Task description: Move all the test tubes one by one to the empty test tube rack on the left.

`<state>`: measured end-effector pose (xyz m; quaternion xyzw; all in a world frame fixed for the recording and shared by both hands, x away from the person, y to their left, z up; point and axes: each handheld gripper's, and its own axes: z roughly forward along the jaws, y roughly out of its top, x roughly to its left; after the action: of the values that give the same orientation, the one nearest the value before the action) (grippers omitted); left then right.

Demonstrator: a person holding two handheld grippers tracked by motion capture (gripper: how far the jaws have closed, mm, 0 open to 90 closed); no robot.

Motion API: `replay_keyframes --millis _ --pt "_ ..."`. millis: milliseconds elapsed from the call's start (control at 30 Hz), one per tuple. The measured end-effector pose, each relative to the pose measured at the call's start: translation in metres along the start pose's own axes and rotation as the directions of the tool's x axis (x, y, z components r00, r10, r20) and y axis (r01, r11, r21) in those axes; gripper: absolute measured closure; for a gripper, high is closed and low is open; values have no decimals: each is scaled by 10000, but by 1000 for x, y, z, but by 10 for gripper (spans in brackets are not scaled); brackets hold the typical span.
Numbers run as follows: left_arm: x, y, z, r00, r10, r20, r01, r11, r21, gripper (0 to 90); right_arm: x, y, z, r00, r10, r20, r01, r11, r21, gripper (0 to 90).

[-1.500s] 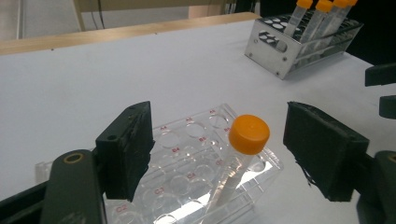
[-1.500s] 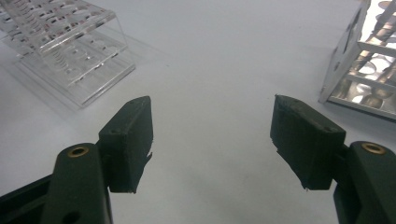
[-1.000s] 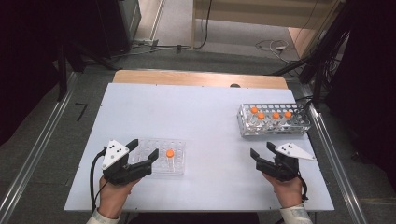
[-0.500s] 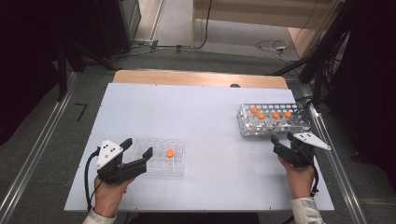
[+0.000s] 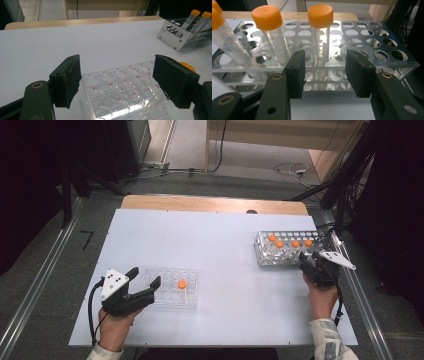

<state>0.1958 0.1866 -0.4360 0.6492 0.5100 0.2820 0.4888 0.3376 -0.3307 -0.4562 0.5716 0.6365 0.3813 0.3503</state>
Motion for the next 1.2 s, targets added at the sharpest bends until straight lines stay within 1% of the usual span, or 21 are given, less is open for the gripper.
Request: replay_keyframes --millis 33,67,100,133,267,300,433,500,600,667,867,933,1000,1033,1167,1200 --pt "0 0 0 10000 9 12 -9 10000 2 224 0 2 4 10000 -69 69 69 10000 -31 539" --pt "0 0 0 10000 9 -3 -9 10000 2 224 -1 2 6 9999 -95 101 95 9999 -45 551" --pt "0 0 0 10000 3 -11 -3 10000 2 224 -1 2 6 9999 -95 101 95 9999 -45 551" --pt "0 0 0 10000 -12 -16 12 10000 -14 224 -1 3 9 9999 -104 61 105 9999 -78 579" --pt "1 0 0 10000 9 -29 -9 10000 -9 224 1 5 13 9999 -164 9 164 9998 -91 598" --pt "1 0 0 10000 12 -29 -12 10000 -21 225 2 6 15 9997 -262 23 262 9996 -67 619" --pt "0 0 0 10000 35 -17 -35 10000 -21 225 3 7 19 9996 -275 26 275 9996 -70 645" --pt "0 -1 0 10000 51 -10 -51 10000 -5 225 1 7 22 9998 -179 -19 179 9998 -31 673" --pt "0 -1 1 10000 20 -3 -20 10000 12 225 1 8 23 9999 -120 -27 120 9999 -50 702" --pt "0 -1 1 10000 11 -8 -11 10000 3 226 1 8 23 9998 -188 -18 188 9998 -101 711" --pt "0 -1 0 10000 15 -10 -15 10000 -18 226 0 13 17 9999 -87 -77 84 9994 -349 714" --pt "0 -1 0 10000 15 -11 -15 10000 -10 225 -1 17 12 9999 -20 -131 13 9984 -565 716" --pt "0 -1 0 10000 22 -13 -22 10000 -14 226 -1 19 10 9999 -65 -123 57 9978 -655 717" --pt "0 -1 0 10000 26 -9 -26 10000 -15 226 0 22 5 9999 -89 -126 78 9967 -810 717" --pt "1 -1 0 10000 27 -15 -27 10000 -17 226 0 27 -2 9998 -170 -109 157 9944 -1043 717" --pt "1 -1 0 10000 32 -13 -32 10000 -18 226 -1 29 -6 9999 -112 -119 97 9928 -1194 718"
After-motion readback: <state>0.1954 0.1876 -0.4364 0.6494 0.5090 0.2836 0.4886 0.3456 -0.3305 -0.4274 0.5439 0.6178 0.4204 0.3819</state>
